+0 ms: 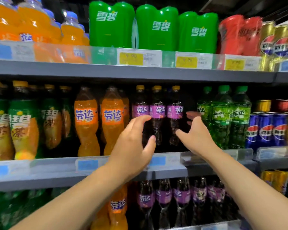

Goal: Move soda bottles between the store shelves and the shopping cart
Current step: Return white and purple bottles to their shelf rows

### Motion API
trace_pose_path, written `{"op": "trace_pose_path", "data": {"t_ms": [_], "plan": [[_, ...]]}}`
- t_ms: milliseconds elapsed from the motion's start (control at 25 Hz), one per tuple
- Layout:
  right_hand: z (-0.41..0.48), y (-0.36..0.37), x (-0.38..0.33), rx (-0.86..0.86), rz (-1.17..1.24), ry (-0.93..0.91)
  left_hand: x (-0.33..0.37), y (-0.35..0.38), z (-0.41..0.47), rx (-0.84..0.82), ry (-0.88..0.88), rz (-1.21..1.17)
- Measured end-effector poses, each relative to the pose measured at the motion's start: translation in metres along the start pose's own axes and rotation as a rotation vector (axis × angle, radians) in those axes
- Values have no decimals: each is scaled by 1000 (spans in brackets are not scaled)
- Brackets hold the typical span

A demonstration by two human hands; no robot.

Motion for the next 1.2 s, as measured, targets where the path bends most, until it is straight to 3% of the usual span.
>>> {"op": "trace_pose_path", "data": {"t_ms": [160,320,440,1040,1200], "plan": [[9,23,12,-105,1,45,-28,45,31,-40,-382,-6],[24,35,31,-143,104,169,-55,57,47,8,-582,79],[29,42,41,-197,173,189,-73,73,57,-136,-723,235],[31,44,49,-274,153,242,-94,70,74,-80,-735,198],[26,41,42,-334,131,214,-93,70,64,-158,-740,261]]}}
Point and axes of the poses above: each hand's wrist, its own z-axis towards the middle knuckle, its own y-axis out of the palm, x = y × z, the point moved 10 cm from there along z, towards the middle knuckle, and after that the axes turned 15 degrees about -y, right-handed, at the moved point
